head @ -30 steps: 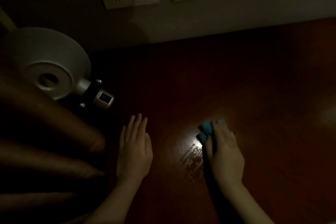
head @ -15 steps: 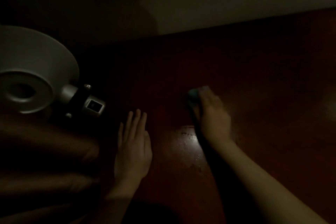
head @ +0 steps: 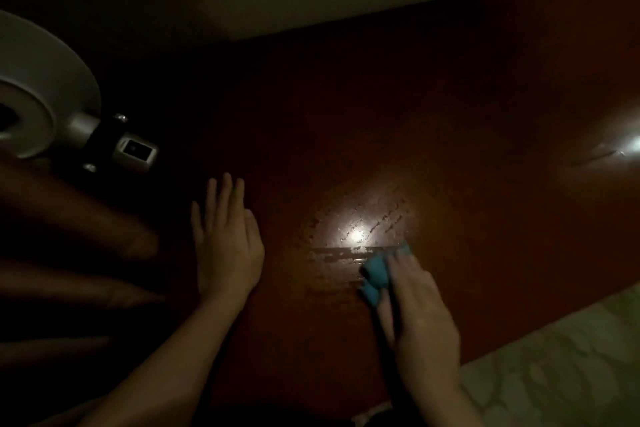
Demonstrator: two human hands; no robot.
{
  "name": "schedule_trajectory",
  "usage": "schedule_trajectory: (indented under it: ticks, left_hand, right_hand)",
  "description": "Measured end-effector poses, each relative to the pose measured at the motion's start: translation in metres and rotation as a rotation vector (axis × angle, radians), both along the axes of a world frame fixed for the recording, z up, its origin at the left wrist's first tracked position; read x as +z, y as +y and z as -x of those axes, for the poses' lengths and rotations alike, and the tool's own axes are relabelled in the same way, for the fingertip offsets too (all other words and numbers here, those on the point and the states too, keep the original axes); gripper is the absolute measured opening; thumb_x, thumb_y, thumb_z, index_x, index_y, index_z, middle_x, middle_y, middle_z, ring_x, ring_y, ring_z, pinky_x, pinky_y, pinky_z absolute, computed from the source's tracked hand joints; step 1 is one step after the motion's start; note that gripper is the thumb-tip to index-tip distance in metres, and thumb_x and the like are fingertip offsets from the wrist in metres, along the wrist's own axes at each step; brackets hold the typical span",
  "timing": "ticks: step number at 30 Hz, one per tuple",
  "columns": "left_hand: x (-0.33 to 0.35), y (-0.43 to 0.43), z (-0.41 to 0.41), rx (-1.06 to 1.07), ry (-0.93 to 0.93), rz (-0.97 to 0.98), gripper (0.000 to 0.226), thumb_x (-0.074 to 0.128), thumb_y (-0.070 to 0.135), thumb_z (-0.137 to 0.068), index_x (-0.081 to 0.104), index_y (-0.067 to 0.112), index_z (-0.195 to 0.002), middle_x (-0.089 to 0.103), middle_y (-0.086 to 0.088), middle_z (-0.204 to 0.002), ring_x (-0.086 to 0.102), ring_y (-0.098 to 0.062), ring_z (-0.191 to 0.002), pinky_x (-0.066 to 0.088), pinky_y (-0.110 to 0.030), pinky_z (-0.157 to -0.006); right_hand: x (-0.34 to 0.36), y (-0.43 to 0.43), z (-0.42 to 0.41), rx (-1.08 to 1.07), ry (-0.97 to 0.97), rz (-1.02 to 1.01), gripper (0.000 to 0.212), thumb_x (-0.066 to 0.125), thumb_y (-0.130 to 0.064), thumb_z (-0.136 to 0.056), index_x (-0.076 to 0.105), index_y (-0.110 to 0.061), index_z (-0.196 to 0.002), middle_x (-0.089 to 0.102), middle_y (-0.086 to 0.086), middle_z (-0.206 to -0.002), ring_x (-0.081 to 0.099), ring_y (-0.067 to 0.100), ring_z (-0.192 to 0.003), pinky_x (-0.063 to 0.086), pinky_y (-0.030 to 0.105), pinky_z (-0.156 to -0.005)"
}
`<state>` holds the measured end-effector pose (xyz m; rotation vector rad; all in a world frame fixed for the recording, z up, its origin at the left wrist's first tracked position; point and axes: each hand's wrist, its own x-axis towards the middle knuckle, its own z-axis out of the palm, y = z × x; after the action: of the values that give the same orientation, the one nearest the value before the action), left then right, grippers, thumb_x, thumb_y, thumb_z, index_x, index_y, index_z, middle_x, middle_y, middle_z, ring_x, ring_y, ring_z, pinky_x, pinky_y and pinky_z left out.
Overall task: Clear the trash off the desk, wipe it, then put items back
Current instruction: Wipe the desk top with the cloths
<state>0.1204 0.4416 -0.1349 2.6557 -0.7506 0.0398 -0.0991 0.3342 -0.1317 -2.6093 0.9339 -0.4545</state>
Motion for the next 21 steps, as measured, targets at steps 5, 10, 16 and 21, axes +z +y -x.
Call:
schedule_trajectory:
  ticks: [5,10,16,21]
  left_hand:
    - [-0.006,0.004,0.038,-0.010,0.027,-0.045,0.059,0.008,0.036,-0.097,0.026,0.014,-0.149,0.019,-0.002,-0.158,0.005,-0.014,-0.147,0.000,-0.043,-0.120]
    - [-0.001,-0.002,0.047,-0.064,-0.006,-0.068,0.058,0.011,0.037,-0.098,0.030,0.013,-0.147,0.020,-0.002,-0.156,0.008,-0.016,-0.147,0.004,-0.047,-0.119]
    - [0.001,-0.061,0.033,-0.096,-0.015,-0.010,0.059,0.011,0.038,-0.097,0.027,0.015,-0.148,0.013,0.001,-0.157,0.002,-0.014,-0.147,-0.002,-0.045,-0.118]
    - [-0.003,-0.125,0.019,-0.066,-0.041,-0.042,0.059,0.009,0.037,-0.097,0.024,0.014,-0.149,0.011,-0.001,-0.158,-0.002,-0.015,-0.147,-0.002,-0.046,-0.118]
  right_hand:
    - [-0.015,0.045,0.022,0.060,-0.023,0.064,0.042,0.045,-0.018,-0.091,0.048,-0.012,-0.132,0.048,0.007,-0.141,0.045,0.019,-0.129,0.035,0.028,-0.109]
    - [-0.012,0.011,0.049,0.199,-0.027,0.086,0.045,0.023,-0.039,-0.100,0.049,-0.011,-0.124,0.046,0.002,-0.138,0.043,0.014,-0.125,0.023,0.021,-0.108]
    - [0.010,-0.098,0.065,-0.321,0.019,-0.071,0.063,0.072,-0.001,-0.077,0.049,-0.012,-0.134,0.047,0.010,-0.139,0.046,0.022,-0.126,0.036,0.039,-0.109]
    - [0.010,-0.134,0.007,-0.246,-0.002,-0.039,0.052,0.067,-0.018,-0.083,0.052,-0.016,-0.133,0.040,-0.001,-0.139,0.046,0.024,-0.124,0.040,0.050,-0.095]
